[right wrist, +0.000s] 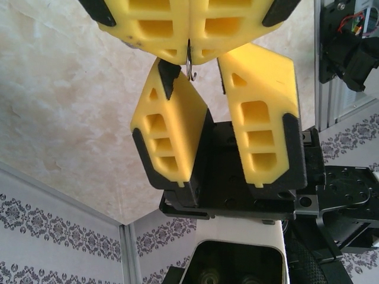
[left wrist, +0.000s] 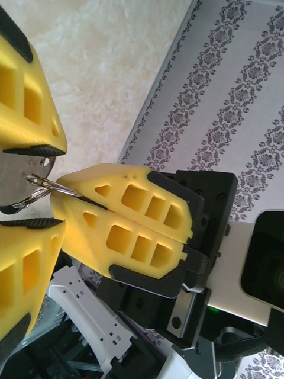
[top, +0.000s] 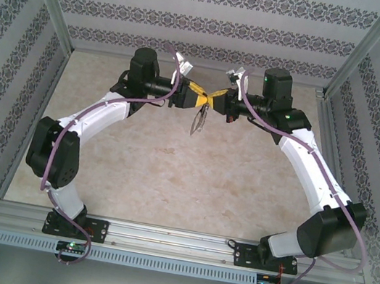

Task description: Put the keys on the keyring

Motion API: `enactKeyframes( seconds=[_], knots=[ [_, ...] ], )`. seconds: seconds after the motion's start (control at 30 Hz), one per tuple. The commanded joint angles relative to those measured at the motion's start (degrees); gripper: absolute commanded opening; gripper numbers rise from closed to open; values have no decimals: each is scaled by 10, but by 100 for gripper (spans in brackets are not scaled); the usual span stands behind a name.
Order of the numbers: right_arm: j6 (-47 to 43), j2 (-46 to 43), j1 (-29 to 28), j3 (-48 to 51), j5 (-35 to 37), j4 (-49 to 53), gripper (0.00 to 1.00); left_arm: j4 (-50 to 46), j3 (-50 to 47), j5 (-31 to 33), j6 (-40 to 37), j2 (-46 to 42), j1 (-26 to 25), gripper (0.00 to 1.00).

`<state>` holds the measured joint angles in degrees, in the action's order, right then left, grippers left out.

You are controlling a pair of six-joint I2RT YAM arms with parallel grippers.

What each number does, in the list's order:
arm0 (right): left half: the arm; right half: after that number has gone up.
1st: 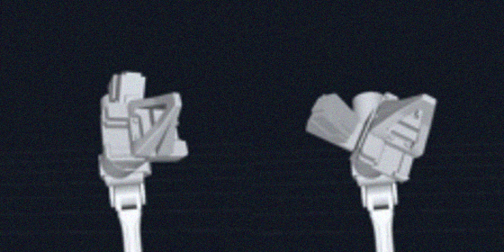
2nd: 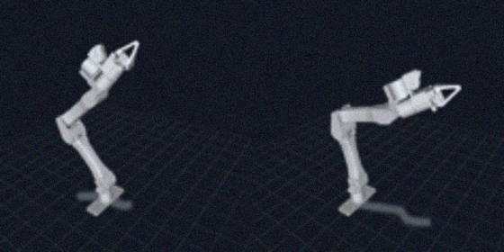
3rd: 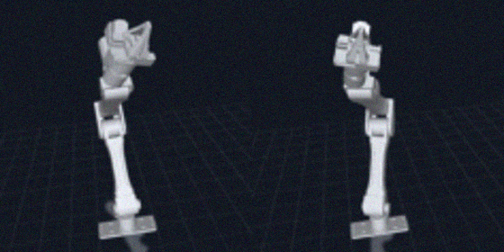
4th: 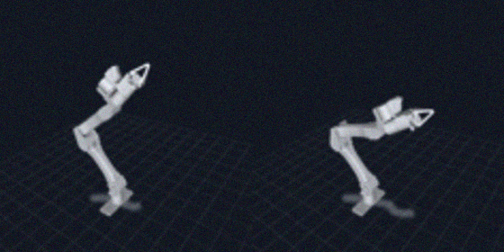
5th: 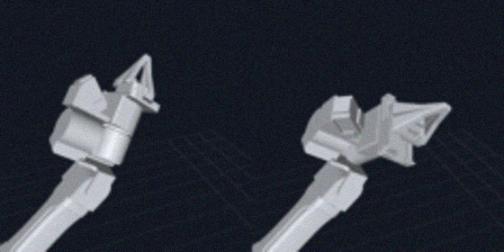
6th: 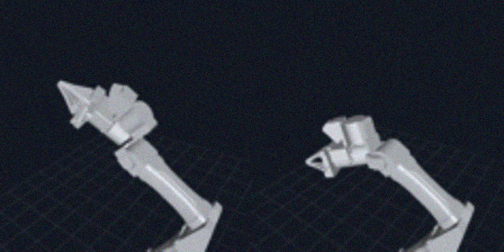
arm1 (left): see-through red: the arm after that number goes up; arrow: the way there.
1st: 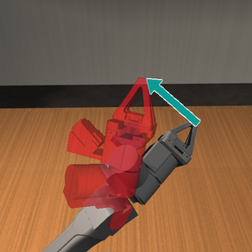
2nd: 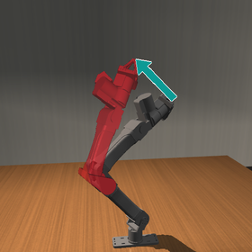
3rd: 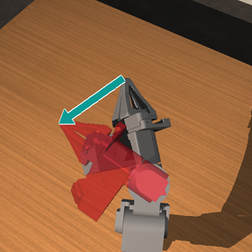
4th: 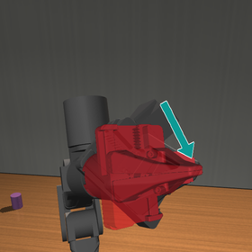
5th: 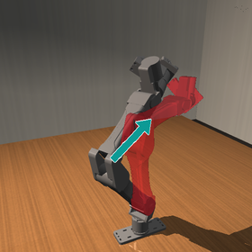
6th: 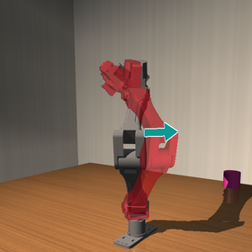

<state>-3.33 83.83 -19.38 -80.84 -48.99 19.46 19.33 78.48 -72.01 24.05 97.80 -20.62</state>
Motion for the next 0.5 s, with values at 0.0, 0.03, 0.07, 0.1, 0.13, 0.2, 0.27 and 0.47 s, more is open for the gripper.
enactKeyframes(
  seconds=[0.0,0.03,0.07,0.1,0.13,0.2,0.27,0.47],
  knots=[
    [-3,1,-4,3,-13,-16,0,43,-5,5,4,-17,-1,36],
    [-3,1,-5,3,-14,-16,0,43,-5,5,3,-17,-1,36],
    [-3,1,-5,3,-14,-16,0,42,-5,4,3,-18,-1,34],
    [-4,1,-4,3,-13,-17,0,41,-4,2,3,-18,-1,32],
    [-3,0,-4,4,-13,-16,0,41,-4,1,3,-18,-2,29],
    [-2,0,-4,4,-13,-18,0,41,-6,-2,4,-18,-1,26],
    [-1,1,-4,4,-11,-20,0,43,-8,-6,6,-18,-2,23],
    [4,3,-5,3,-17,-23,0,61,-19,-10,18,-18,-2,2]
  ],
)
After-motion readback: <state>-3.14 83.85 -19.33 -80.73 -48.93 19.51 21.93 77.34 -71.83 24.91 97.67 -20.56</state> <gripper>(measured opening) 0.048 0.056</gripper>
